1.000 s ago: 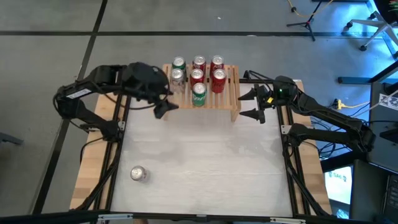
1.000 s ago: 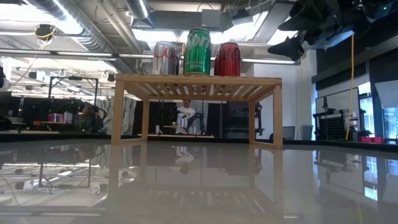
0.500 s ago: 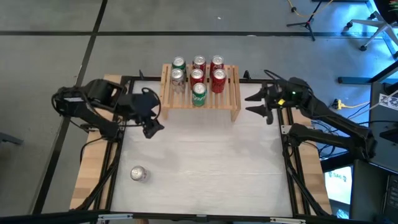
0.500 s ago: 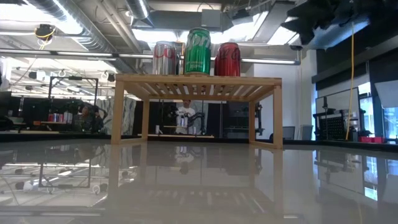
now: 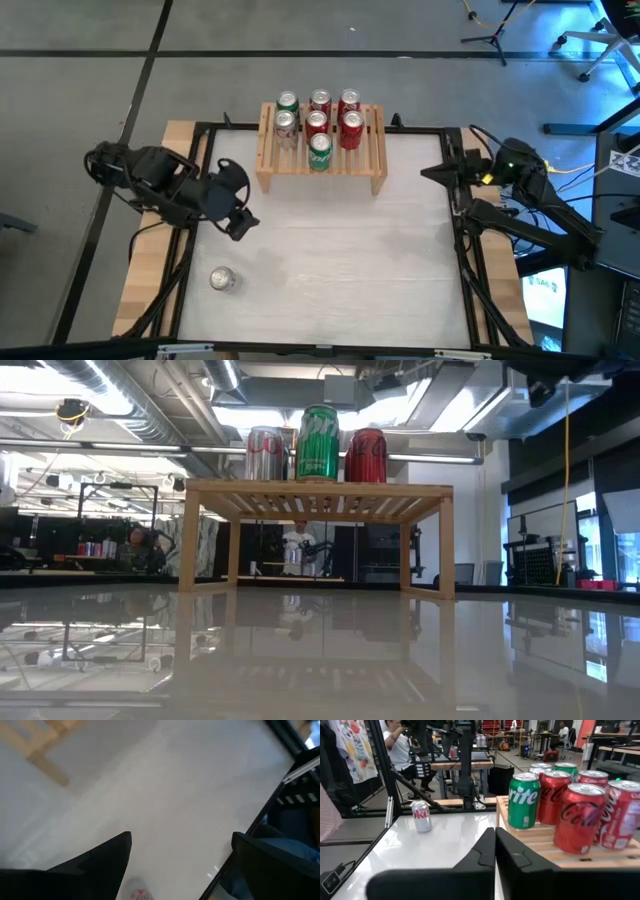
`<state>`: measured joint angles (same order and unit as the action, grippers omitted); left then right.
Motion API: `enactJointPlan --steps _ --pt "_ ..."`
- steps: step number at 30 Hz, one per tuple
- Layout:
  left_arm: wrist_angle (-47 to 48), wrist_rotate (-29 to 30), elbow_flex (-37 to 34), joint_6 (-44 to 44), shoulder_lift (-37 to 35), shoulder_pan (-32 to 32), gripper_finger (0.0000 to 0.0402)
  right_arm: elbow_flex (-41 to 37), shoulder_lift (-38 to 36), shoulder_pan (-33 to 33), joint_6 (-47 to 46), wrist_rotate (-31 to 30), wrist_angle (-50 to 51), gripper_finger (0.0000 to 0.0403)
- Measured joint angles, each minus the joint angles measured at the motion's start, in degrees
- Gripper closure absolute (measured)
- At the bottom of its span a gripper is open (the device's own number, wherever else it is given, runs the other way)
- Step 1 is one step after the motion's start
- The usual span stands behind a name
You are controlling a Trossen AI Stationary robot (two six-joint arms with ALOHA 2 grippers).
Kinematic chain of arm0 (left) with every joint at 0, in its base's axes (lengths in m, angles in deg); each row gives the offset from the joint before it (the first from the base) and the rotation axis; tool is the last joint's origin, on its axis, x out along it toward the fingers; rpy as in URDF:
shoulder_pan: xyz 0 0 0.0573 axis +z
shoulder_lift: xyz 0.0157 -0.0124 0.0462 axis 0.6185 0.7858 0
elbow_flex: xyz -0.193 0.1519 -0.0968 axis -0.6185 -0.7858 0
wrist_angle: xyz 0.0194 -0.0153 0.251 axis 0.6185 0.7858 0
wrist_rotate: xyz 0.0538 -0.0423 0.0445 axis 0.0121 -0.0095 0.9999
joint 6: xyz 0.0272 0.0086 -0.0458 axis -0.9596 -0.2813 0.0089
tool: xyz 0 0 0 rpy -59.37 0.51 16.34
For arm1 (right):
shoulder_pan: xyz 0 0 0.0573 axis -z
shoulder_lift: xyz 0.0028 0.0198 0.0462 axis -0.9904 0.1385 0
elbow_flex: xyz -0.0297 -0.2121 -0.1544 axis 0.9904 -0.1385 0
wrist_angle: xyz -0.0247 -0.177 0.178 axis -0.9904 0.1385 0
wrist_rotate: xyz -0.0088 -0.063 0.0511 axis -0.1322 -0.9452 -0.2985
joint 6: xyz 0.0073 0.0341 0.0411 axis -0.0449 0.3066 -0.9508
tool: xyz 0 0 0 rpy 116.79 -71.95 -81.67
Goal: Place canned beverage on shelf
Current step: Put the silver/red soda can on the shelf aligned with the silver/red soda can
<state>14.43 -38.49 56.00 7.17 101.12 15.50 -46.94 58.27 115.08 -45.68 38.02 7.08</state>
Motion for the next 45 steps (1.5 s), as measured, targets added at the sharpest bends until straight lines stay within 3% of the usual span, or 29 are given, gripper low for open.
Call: enactJointPlan --steps 5,10,19,25,32,38,45 --pt "3.96 -0.50 0.00 5.91 2.42 -3.00 0.0068 -0.13 -4.02 0.00 -0.12 -1.01 3.97 0.0390" --pt "4.12 -2.85 -0.02 8.40 4.88 -5.39 0.0068 -5.06 -8.19 0.00 -3.49 -0.93 1.42 0.0400" --pt "4.09 -6.01 -0.04 16.48 7.75 -9.21 0.0068 -21.44 -14.31 0.00 -11.71 -0.71 -14.53 0.0401" --pt "4.10 -8.26 -0.04 22.46 9.51 -11.74 0.0068 -27.94 -14.94 -0.02 -13.77 2.06 -22.56 0.0401" --pt "4.09 -12.83 -0.04 28.36 11.65 -13.85 0.0068 -32.92 -14.95 -0.02 -13.79 2.58 -25.37 0.0401" --pt "4.09 -14.22 -0.04 28.76 12.31 -14.55 0.0068 -37.94 -14.91 -0.07 -17.97 2.59 -35.94 0.0401" --pt "4.07 -14.11 -0.04 28.84 12.35 -14.47 0.0068 -38.18 -14.86 -0.07 -19.71 5.26 -37.61 0.0401"
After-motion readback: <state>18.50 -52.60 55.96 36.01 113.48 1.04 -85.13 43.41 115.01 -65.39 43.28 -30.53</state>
